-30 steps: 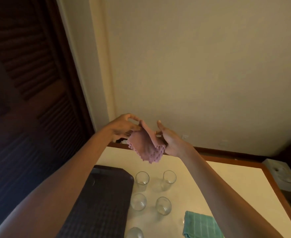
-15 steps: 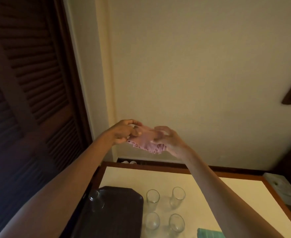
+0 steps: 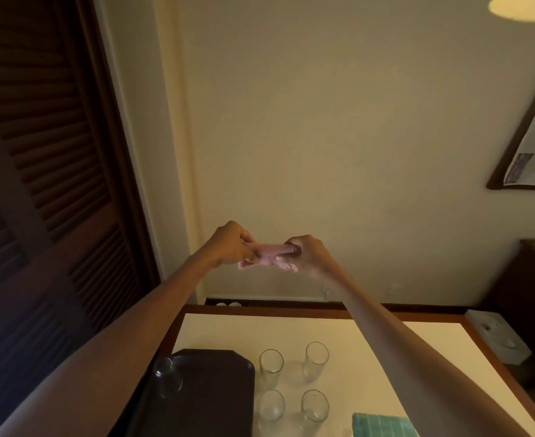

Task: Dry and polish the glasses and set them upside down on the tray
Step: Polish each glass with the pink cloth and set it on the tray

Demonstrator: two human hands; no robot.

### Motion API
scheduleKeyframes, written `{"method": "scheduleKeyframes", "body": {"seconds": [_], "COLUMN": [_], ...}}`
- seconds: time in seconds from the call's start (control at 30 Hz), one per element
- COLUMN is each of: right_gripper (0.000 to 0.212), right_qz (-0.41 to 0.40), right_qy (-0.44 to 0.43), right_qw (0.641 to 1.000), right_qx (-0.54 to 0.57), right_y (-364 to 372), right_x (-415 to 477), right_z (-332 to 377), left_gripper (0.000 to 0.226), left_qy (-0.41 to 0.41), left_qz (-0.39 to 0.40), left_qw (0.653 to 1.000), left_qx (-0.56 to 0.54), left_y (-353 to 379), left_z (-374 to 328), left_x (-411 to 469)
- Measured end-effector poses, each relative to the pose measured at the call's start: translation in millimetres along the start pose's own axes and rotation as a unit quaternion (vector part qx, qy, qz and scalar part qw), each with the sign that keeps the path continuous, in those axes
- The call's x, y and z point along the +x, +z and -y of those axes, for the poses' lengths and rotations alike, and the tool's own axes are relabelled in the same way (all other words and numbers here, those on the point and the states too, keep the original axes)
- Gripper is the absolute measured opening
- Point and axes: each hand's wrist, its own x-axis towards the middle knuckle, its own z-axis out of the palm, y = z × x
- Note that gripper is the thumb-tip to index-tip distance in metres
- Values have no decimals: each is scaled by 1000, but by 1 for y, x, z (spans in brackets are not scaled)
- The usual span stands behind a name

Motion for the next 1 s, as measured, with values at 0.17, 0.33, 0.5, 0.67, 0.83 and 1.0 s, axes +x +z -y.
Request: {"method": "scheduleKeyframes", "body": {"seconds": [0.17,0.33,0.5,0.67,0.83,1.0], "right_gripper": [23,28,32,36,39,47], "right_qz": [69,160,269,313,301,260], "right_qy": [58,111,111,131,187,249], "right_qw": [996,979,948,918,923,915], "right_qx": [27,66,133,206,152,181], "right_y": [-10,-30,-46,-18,13,39], "right_x": [-11,-26,-47,-60,-69,-84], "right_z": [-21,-48,-82,-136,-221,-273], "left_gripper": [18,15,16,33,52,83], "left_qy": [-12,-13,43,13,-62,-134], "left_qz": [64,159,156,144,182,166], "left_qw": [998,977,975,976,971,977], "left_qx": [-18,-140,-153,-161,-142,-6], "left_y": [11,38,84,138,204,292], "left_z": [-5,-14,-30,-26,13,60], "left_x": [2,-3,-2,14,29,32]}}
